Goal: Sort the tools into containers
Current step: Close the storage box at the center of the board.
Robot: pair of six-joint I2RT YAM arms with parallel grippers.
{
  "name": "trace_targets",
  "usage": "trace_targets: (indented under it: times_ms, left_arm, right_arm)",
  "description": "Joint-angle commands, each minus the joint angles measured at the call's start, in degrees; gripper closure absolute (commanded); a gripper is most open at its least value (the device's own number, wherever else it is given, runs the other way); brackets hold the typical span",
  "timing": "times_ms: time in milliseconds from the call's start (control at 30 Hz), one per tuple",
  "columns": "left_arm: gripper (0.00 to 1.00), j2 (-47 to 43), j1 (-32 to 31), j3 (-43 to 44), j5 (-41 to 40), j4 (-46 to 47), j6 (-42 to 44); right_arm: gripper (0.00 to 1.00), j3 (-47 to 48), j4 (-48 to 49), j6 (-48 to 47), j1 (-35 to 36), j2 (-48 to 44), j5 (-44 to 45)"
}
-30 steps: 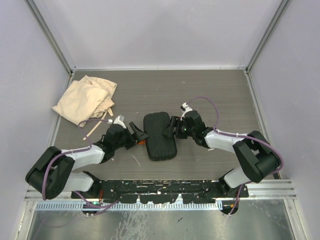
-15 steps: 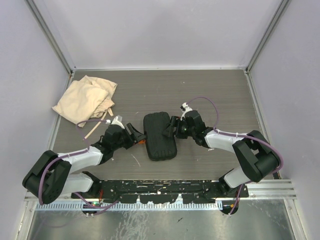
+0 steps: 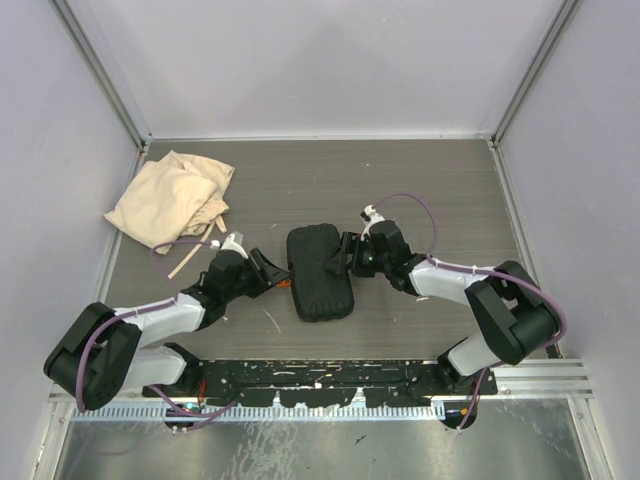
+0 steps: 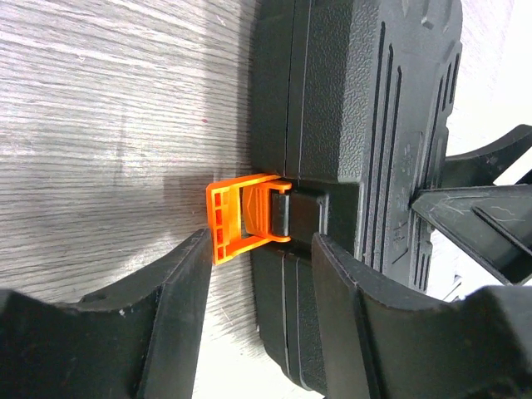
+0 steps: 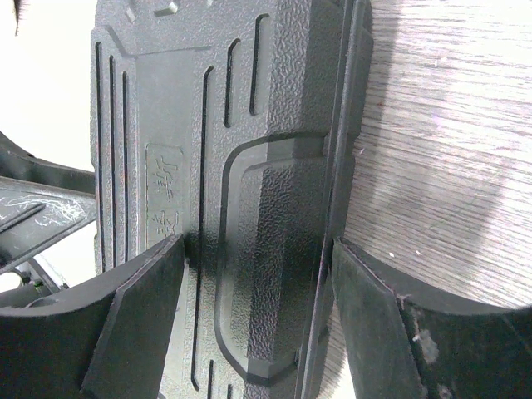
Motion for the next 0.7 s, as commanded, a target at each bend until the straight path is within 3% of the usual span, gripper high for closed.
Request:
trace_targets:
  times_ms: [0, 367, 667]
  left_arm:
    - [0.50, -2.24, -0.51, 0.90, 2.53, 5.74, -0.48]
    - [0.53, -5.13, -0.51, 1.10, 2.04, 3.74, -0.29]
    - [0.53, -2.02, -0.51, 1.03, 3.37, 6.82, -0.79]
  right_arm:
    - [0.27, -2.04, -13.70, -5.10, 0.81, 3.39, 3.80]
    - [0.27, -2.71, -13.11, -5.01, 0.91, 3.97, 3.31]
    - [0.27, -2.71, -13.12, -4.92, 0.81, 3.96, 3.16]
